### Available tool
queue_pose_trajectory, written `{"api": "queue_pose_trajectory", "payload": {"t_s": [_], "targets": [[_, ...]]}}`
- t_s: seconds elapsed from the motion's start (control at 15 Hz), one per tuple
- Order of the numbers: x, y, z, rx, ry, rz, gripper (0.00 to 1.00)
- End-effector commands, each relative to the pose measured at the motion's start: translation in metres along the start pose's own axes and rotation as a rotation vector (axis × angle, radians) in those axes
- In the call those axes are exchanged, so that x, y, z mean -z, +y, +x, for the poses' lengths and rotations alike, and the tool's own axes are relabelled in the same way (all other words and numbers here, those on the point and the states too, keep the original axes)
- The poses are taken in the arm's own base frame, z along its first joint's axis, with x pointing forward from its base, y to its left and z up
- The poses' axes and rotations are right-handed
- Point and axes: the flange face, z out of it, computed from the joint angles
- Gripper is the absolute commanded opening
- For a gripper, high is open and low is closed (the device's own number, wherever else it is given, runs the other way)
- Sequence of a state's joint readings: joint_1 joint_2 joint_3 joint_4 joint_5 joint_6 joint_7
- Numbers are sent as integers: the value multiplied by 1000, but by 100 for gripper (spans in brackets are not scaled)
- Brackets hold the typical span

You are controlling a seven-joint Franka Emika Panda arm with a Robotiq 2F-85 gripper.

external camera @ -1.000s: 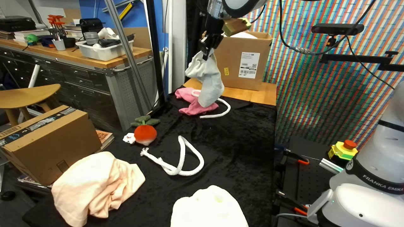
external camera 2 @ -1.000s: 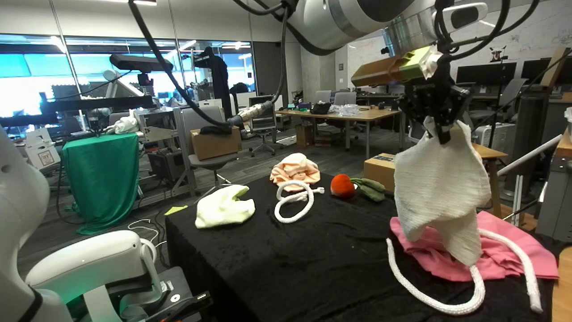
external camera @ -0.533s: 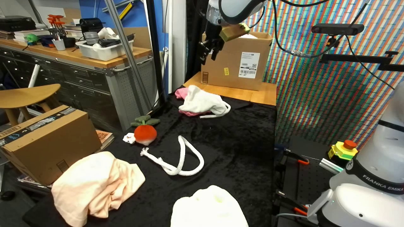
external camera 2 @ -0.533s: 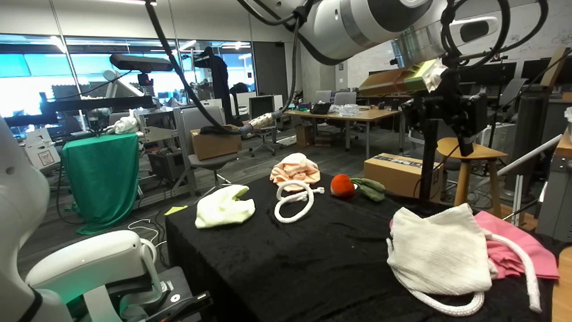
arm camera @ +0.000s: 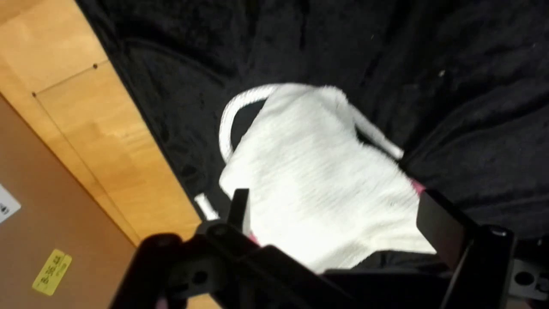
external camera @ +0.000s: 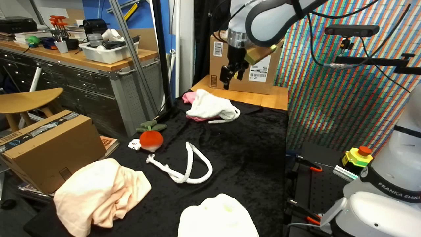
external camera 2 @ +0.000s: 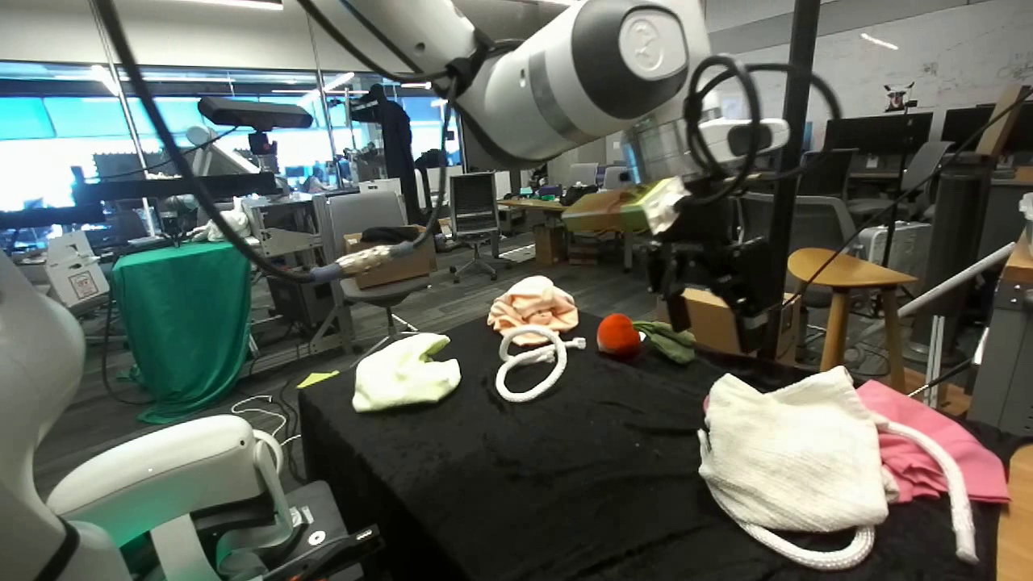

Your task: Move the things on the table to the back right corner

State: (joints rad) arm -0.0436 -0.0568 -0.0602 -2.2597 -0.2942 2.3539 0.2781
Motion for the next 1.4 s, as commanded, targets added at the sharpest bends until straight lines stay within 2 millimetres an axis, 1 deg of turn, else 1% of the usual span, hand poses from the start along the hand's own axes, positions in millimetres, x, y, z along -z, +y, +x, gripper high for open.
{"api": "queue_pose_trajectory", "payload": {"t_s": [0.0, 0.13, 0.33, 0.47, 0.6, 0.73, 0.93, 1.33], "targets": [[1, -50, -73, 21, -32, -13, 100], [-5, -89, -109, 39, -53, -13, 100], [-8, -151, -168, 76, -82, -27, 100], [-8, -188, -199, 109, -92, -37, 100], [-7, -218, -225, 152, -94, -37, 100], [-1, -242, -245, 197, -90, -32, 100], [4, -270, -263, 262, -82, -6, 100], [20, -314, -284, 353, -48, 56, 100]]}}
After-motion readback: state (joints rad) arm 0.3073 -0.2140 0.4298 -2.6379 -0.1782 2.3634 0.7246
